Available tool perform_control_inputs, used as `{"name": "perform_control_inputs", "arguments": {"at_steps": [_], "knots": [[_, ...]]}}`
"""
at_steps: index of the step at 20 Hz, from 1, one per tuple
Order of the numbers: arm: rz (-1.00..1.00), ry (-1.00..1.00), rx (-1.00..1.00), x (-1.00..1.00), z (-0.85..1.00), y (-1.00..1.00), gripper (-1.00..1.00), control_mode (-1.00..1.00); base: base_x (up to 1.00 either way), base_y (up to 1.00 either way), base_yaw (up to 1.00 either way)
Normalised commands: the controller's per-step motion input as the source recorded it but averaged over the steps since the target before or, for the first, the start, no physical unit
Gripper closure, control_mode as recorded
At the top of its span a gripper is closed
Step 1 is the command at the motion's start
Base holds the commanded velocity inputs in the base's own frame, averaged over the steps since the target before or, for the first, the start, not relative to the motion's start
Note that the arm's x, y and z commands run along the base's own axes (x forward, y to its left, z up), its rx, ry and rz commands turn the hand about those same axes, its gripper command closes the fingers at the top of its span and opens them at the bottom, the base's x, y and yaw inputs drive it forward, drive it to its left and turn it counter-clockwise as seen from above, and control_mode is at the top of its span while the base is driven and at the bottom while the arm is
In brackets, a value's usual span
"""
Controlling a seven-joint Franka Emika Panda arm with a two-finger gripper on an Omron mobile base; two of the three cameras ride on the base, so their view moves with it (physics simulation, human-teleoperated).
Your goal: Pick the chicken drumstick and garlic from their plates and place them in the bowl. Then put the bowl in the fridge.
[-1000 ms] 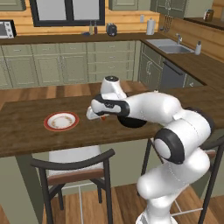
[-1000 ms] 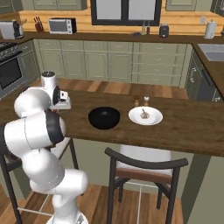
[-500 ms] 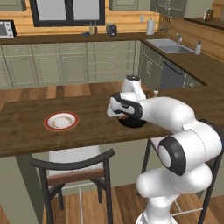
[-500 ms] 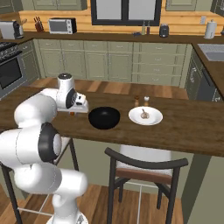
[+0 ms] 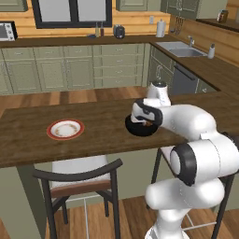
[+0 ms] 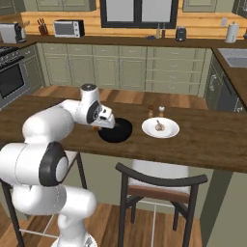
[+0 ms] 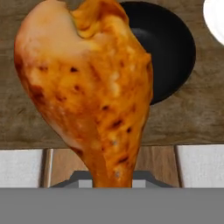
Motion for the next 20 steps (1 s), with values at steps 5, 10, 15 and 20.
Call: {"name": "perform_control_inputs", "arguments": {"at_steps": [5, 10, 15, 20], "knots": [[-0.01, 0.02, -0.01, 0.61, -0.20, -0.13, 1.00, -1.00, 0.00, 0.00, 0.00], [0.02, 0.02, 0.00, 0.74, -0.46, 0.00, 1.00, -1.00, 0.00, 0.00, 0.00], [0.02, 0.04, 0.00, 0.58, -0.36, -0.01, 1.00, -1.00, 0.00, 0.00, 0.00], [0.01, 0.04, 0.00, 0.20, -0.35, -0.01, 1.00, -1.00, 0.00, 0.00, 0.00]]}}
